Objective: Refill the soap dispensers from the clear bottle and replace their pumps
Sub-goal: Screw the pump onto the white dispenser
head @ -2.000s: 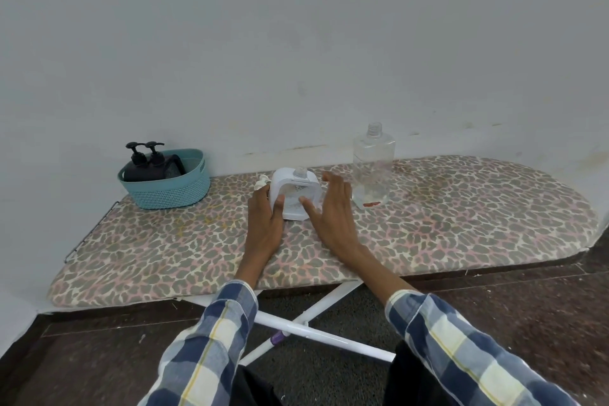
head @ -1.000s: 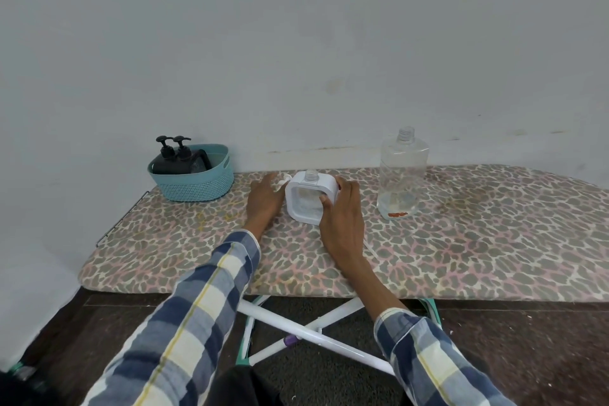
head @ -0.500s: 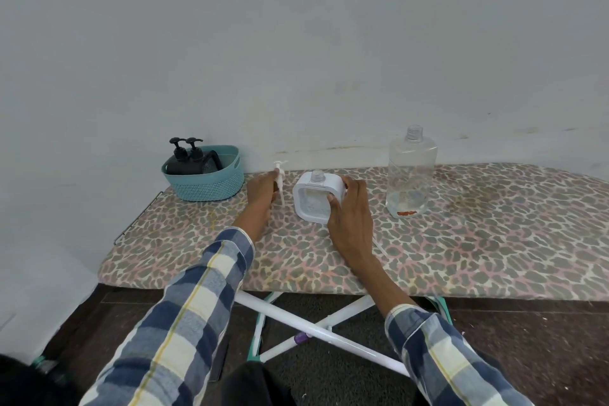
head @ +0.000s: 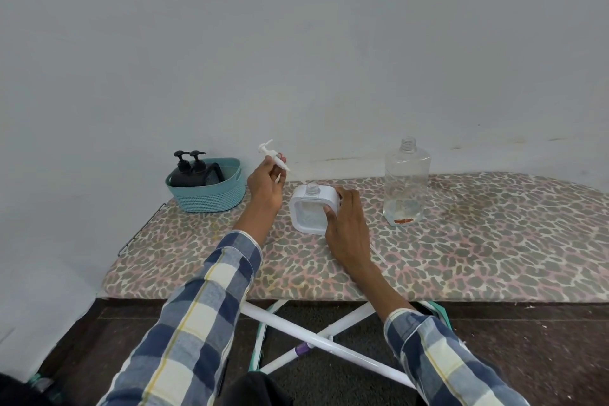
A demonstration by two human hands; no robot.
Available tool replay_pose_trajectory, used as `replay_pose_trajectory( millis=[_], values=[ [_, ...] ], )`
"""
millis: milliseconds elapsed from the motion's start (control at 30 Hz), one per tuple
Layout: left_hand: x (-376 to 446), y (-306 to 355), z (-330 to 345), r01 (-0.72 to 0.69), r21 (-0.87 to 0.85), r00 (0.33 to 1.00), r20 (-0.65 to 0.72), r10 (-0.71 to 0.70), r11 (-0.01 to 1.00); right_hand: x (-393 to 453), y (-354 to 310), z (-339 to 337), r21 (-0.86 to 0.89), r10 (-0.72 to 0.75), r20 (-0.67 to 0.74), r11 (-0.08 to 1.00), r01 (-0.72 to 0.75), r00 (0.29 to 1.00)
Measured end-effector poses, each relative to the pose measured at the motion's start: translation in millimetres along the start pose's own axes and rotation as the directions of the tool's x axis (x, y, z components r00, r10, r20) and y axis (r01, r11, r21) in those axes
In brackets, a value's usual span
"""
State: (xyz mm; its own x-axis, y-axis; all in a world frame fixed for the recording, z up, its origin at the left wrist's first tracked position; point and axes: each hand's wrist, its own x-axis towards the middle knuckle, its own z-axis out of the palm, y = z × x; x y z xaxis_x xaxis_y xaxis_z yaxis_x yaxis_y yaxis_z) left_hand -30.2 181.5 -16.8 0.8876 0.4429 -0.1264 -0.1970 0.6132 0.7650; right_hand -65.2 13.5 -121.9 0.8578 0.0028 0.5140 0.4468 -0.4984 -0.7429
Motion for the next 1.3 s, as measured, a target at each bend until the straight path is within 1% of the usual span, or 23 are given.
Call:
replay_pose_trajectory(
  millis=[133,200,400,467,567,633,733,833,867,1000,1133,1200,1300],
  values=[
    [-3.1,-4.7,7.8,-0.014,-0.011,0.999,0.041,0.014,1.0,-0.5,-0.9,-1.3,0.013,-0.011,-0.004,1.0,0.011,1.0],
    [-5.5,-5.4,10.3,-0.036,0.012,0.998,0.047,0.035,0.999,-1.0,-1.2,-2.1,0.016,-0.012,-0.003,1.0,0.012,1.0],
    [-6.7,-5.8,12.2,-0.133,0.145,0.991,0.031,0.13,0.98,-1.2,-2.4,-4.6,0.026,0.002,0.004,1.0,-0.002,1.0],
    [-6.6,-5.9,12.0,-0.186,0.229,0.983,0.052,0.179,0.956,-1.1,-2.7,-5.2,0.025,0.009,0.008,1.0,-0.009,1.0],
    [-9.5,-7.4,11.7,-0.286,0.358,0.958,0.14,0.252,0.889,-1.0,-3.0,-5.4,0.028,0.006,0.005,1.0,-0.007,1.0],
    [-12.4,-9.7,12.4,-0.342,0.43,0.938,0.216,0.273,0.836,-1.2,-2.7,-5.4,0.027,0.0,0.0,1.0,0.0,1.0],
    [-17.7,-13.6,14.6,-0.414,0.524,0.906,0.318,0.28,0.744,-2.0,-1.8,-5.1,0.027,-0.012,-0.013,1.0,0.013,1.0],
    [-23.4,-23.3,12.4,-0.476,0.616,0.873,0.417,0.253,0.627,-2.8,-0.4,-3.8,0.027,-0.019,-0.016,0.999,0.02,1.0],
    [-24.8,-27.4,10.6,-0.482,0.639,0.87,0.427,0.244,0.6,-2.7,0.0,-3.2,0.025,-0.018,-0.019,1.0,0.018,1.0],
    [-29.9,-42.8,0.7,-0.5,0.668,0.864,0.43,0.262,0.552,-2.0,1.3,-1.5,0.02,-0.019,-0.028,1.0,0.019,0.999],
    [-32.4,-59.8,-16.5,-0.556,0.704,0.831,0.468,0.299,0.443,-1.2,2.7,-1.2,0.016,-0.01,-0.027,1.0,0.01,1.0],
    [-33.2,-65.7,-25.0,-0.548,0.701,0.836,0.446,0.318,0.457,-1.1,2.4,-0.8,0.015,-0.02,-0.022,1.0,0.021,1.0],
    [-36.2,-71.3,-31.3,-0.526,0.657,0.851,0.41,0.33,0.54,-1.8,2.3,-1.0,0.003,-0.027,-0.017,1.0,0.027,0.999]
  ],
)
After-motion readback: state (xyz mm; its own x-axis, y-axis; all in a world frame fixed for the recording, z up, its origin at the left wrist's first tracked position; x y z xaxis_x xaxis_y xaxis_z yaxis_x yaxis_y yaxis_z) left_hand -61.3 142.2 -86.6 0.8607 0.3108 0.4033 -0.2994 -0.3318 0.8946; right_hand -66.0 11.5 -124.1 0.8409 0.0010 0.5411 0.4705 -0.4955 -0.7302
